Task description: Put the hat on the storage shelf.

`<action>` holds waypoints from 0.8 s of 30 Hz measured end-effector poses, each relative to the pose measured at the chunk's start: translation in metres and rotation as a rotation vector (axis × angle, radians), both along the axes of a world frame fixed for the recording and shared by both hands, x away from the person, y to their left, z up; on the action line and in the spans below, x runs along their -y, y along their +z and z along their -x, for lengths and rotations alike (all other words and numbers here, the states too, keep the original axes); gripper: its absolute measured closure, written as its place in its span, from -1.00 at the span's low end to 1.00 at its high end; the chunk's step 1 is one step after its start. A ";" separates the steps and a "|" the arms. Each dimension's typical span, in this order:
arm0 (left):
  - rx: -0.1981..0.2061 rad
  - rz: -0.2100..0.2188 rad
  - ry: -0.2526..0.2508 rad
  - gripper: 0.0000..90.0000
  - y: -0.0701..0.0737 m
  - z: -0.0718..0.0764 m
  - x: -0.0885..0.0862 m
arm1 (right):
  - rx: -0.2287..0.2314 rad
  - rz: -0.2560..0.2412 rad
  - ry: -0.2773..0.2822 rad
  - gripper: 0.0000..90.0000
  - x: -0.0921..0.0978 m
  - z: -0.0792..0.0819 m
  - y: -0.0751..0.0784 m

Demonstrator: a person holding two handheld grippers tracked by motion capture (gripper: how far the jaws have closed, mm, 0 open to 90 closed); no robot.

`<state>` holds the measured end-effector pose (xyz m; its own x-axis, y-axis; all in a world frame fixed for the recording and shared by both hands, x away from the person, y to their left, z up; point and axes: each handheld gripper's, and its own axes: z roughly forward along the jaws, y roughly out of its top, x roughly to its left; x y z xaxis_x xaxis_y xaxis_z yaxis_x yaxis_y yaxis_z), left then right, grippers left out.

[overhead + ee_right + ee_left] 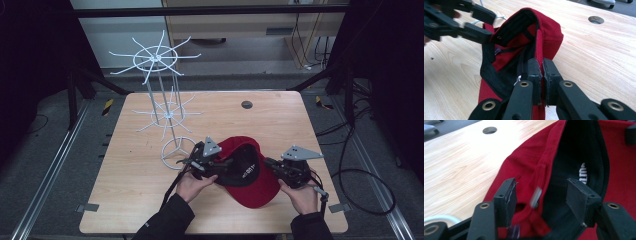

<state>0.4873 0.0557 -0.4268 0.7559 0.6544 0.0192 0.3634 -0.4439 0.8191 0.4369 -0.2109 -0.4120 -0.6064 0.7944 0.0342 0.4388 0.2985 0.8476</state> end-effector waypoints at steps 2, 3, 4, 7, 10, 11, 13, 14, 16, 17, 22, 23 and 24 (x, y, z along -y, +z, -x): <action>-0.002 -0.025 -0.009 0.01 -0.002 -0.005 0.008 | -0.004 -0.003 0.000 0.91 0.000 0.000 0.000; -0.011 -0.024 -0.004 0.06 -0.004 -0.008 0.011 | -0.005 -0.003 0.000 0.91 0.000 0.000 0.000; -0.024 -0.020 -0.002 0.18 -0.004 -0.010 0.012 | -0.005 -0.003 0.000 0.91 0.000 0.000 0.000; -0.074 0.005 0.013 0.50 -0.005 -0.013 0.012 | -0.002 -0.001 0.002 0.91 0.001 -0.001 -0.001; -0.078 0.021 0.026 0.81 -0.002 -0.013 0.010 | -0.007 0.001 -0.003 0.91 0.002 -0.002 -0.002; -0.070 0.024 0.032 0.85 0.000 -0.013 0.009 | -0.011 -0.002 -0.004 0.91 0.002 -0.002 -0.002; -0.054 0.035 0.041 0.88 0.004 -0.012 0.007 | -0.013 -0.005 0.000 0.90 0.003 -0.002 -0.003; -0.042 0.048 0.047 0.89 0.008 -0.012 0.005 | -0.018 -0.010 -0.002 0.90 0.002 -0.002 -0.003; -0.025 0.063 0.057 0.89 0.014 -0.011 0.003 | -0.013 -0.010 0.003 0.89 0.002 -0.002 -0.004; -0.008 0.066 0.059 0.90 0.019 -0.011 0.001 | -0.013 -0.014 0.002 0.88 0.002 -0.002 -0.004; 0.013 0.099 0.080 0.90 0.033 -0.010 -0.004 | -0.015 -0.017 0.006 0.72 0.001 -0.001 -0.006; 0.020 0.105 0.083 0.90 0.036 -0.011 -0.005 | -0.017 -0.018 0.007 0.67 0.001 -0.001 -0.006; 0.025 0.116 0.087 0.90 0.038 -0.011 -0.006 | -0.025 -0.020 0.006 0.61 0.001 -0.001 -0.007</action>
<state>0.4980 0.0618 -0.3887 0.6963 0.7165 -0.0424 0.3755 -0.3133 0.8723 0.4377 -0.2115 -0.4190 -0.6097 0.7900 0.0651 0.4580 0.2840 0.8424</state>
